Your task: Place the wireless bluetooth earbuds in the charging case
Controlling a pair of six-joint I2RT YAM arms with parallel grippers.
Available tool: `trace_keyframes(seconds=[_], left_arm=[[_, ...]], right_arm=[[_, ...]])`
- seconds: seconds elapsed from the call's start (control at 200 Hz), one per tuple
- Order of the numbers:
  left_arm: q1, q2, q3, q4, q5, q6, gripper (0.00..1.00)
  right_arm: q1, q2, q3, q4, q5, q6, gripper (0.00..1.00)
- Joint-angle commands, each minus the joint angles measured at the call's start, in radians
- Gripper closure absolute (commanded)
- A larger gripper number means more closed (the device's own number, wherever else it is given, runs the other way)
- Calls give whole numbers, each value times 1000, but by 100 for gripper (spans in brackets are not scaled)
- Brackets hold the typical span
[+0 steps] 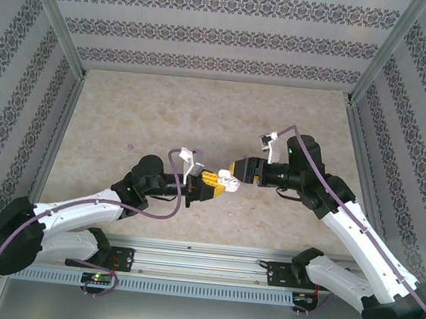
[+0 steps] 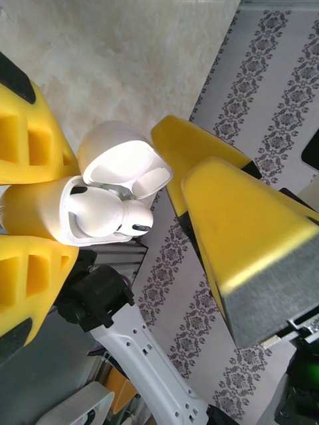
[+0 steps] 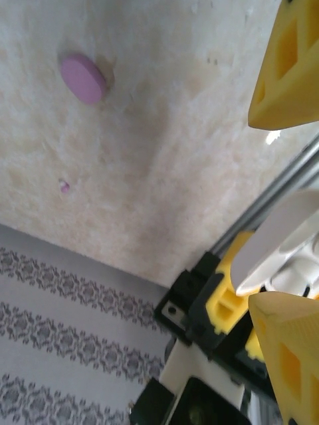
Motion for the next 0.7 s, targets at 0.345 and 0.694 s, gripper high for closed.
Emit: trace_keyframes(seconds=[0.345, 0.694], left_arm=[[-9, 26, 47, 69, 19, -46, 100], [-4, 8, 42, -47, -22, -52, 100]], right_arm=[[-17, 5, -6, 118, -247, 66, 38], [-112, -111, 85, -2, -306, -42, 39]])
